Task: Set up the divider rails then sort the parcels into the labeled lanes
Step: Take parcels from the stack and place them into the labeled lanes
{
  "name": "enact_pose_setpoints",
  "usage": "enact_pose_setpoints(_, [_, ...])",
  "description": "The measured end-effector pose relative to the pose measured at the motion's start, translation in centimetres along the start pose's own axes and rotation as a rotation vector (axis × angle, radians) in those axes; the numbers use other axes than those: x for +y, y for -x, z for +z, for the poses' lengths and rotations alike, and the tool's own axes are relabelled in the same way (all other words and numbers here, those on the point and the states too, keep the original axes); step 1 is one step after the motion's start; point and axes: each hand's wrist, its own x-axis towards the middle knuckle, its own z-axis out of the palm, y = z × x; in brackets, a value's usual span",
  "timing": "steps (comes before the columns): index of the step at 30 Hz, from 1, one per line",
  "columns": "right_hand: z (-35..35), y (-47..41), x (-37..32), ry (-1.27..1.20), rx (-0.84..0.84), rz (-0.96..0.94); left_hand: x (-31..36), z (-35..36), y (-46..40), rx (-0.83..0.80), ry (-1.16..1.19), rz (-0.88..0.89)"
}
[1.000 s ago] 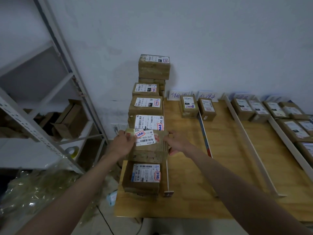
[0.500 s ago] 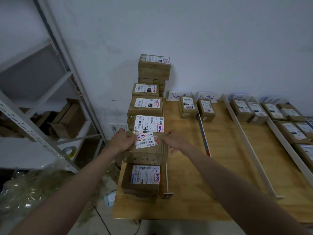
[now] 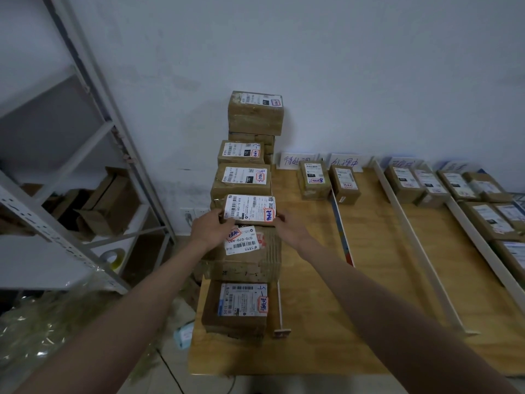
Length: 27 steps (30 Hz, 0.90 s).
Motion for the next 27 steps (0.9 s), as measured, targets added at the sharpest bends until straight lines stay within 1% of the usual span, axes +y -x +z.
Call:
enact_pose_setpoints(4, [-1.0, -0.2, -0.1, -0.088, 0.122, -0.031, 0.9, -0.1, 0.0, 0.066, 0.070, 0.051])
enact_pose_setpoints(7, [-1.8, -0.5, 0.1, -0.259, 0.212, 0.016, 2.3, -0.2, 0.2, 0.128, 0.191, 0.128])
enact_pose_setpoints(10, [-3.1, -0.5, 0.2, -0.409, 0.240, 0.051, 4.3, -0.5, 0.5, 0.210, 0.331, 0.212])
enact_pose_setpoints(14, [-5.6, 0.0, 1.1, -0.458, 0.189, 0.001, 7.0, -0.7, -0.3, 0.229, 0.328, 0.299])
enact_pose_setpoints(17, [-7.6, 0.6, 2.1, -0.374, 0.181, -0.002, 9.4, -0.2, -1.2, 0.191, 0.310, 0.377])
enact_pose_setpoints(20, [-9.8, 1.5, 2.8, -0.380, 0.237, 0.004, 11.9, 0.8, -2.1, 0.123, 0.251, 0.461])
enact_pose_setpoints(23, [-11.5, 2.5, 4.0, -0.365, 0.251, 0.030, 14.0, 2.0, -2.5, 0.056, 0.184, 0.540])
enact_pose_setpoints(27, [-12.8, 3.7, 6.2, -0.344, 0.296, 0.093, 15.6, 4.2, -3.4, -0.090, 0.036, 0.611])
